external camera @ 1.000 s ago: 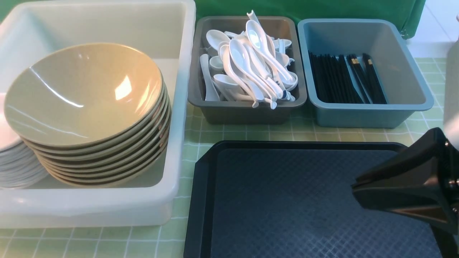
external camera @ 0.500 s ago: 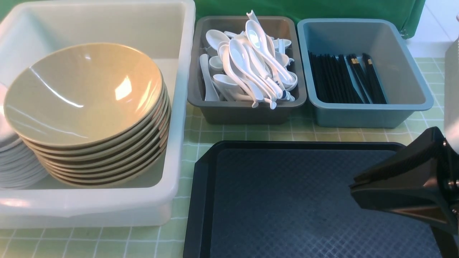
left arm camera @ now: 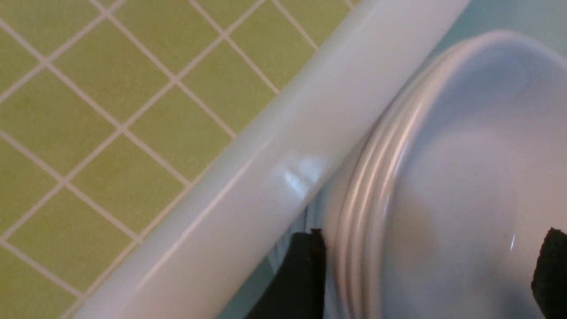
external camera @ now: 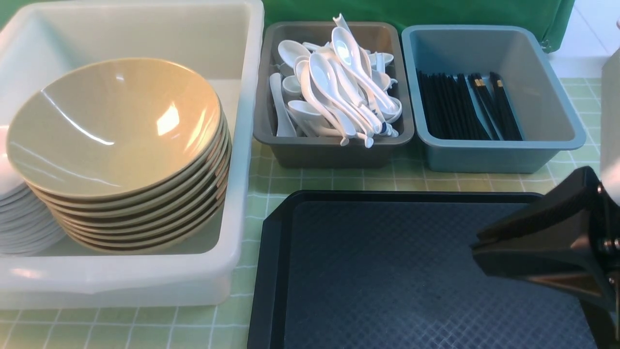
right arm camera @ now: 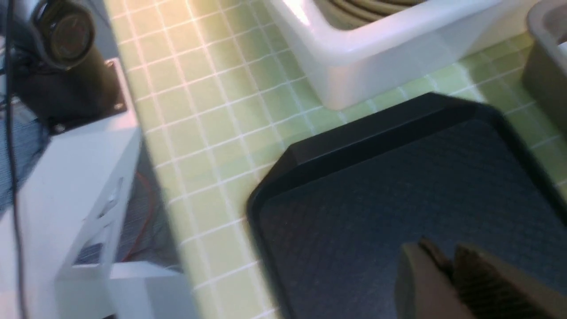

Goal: On green table put chopsticks spoon bowls plates into blue grey white boxes.

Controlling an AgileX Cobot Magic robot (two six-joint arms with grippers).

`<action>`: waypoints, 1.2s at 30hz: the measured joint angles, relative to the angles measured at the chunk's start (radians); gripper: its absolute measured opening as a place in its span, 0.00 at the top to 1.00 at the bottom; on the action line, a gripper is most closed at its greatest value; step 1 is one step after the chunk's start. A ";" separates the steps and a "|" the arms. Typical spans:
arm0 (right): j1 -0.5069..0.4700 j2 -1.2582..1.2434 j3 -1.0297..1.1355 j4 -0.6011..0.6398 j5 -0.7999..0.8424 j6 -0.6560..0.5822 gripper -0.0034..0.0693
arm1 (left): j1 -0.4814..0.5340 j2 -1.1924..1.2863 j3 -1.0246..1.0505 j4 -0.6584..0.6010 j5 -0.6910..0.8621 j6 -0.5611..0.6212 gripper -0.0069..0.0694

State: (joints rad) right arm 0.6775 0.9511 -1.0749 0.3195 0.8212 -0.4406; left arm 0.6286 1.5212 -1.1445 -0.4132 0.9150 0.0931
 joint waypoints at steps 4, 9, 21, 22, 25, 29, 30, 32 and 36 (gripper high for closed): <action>-0.022 0.000 0.000 -0.119 -0.066 0.080 0.79 | 0.000 -0.052 -0.056 0.025 0.112 -0.032 0.04; -0.111 0.000 0.001 -0.213 -0.134 0.195 0.78 | 0.000 -0.187 -0.122 0.008 0.148 -0.008 0.04; -0.433 -0.005 0.019 -0.249 -0.113 0.284 0.77 | -0.476 -0.384 -0.144 -0.237 0.169 0.312 0.25; -0.445 -0.020 0.042 -0.251 -0.137 0.284 0.77 | -0.548 -0.383 -0.144 -0.225 0.171 0.314 0.32; -0.448 -0.085 0.095 -0.250 -0.205 0.279 0.77 | -0.645 -0.393 -0.144 -0.195 0.185 0.300 0.45; -0.448 -0.254 0.196 -0.250 -0.240 0.256 0.76 | -0.808 -0.456 -0.137 -0.144 0.206 0.271 0.67; -0.448 -0.254 0.202 -0.250 -0.240 0.256 0.76 | -0.825 -0.466 -0.132 -0.141 0.206 0.266 0.69; -0.448 -0.397 0.272 -0.249 -0.229 0.255 0.76 | -0.920 -0.548 -0.098 -0.132 0.205 0.232 0.81; -0.448 -0.593 0.369 -0.225 -0.210 0.262 0.85 | -1.007 -0.724 0.028 -0.078 0.191 0.139 0.91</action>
State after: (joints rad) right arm 0.2291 0.3583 -0.7063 0.0947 0.6111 -0.1787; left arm -0.3786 0.7970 -1.1165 -0.4914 1.1059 0.2319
